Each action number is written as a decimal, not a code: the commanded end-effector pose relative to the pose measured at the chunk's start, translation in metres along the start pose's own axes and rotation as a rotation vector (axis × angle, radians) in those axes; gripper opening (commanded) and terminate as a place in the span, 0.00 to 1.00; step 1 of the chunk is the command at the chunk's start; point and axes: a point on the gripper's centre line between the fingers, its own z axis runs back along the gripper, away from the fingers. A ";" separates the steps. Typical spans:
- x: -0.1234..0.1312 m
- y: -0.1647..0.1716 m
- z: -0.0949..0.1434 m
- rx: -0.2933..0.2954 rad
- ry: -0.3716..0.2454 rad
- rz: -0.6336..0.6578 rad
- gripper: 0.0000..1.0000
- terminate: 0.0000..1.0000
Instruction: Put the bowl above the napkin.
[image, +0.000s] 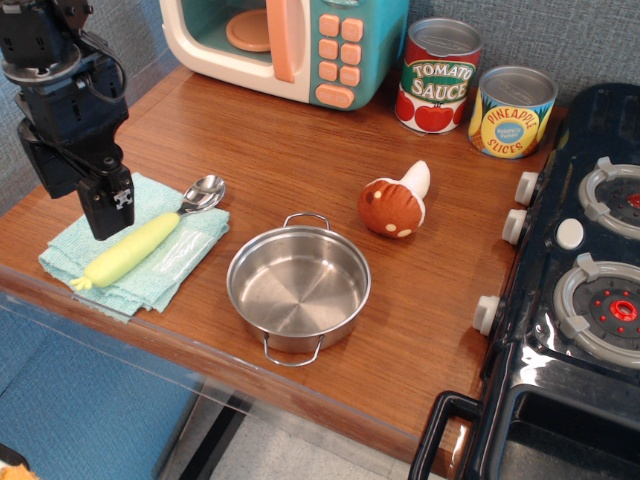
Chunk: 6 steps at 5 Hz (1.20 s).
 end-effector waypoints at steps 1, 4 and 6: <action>0.000 0.000 0.000 0.000 0.000 0.000 1.00 0.00; 0.074 -0.061 0.001 -0.023 -0.077 -0.018 1.00 0.00; 0.086 -0.084 -0.033 -0.057 -0.002 0.120 1.00 0.00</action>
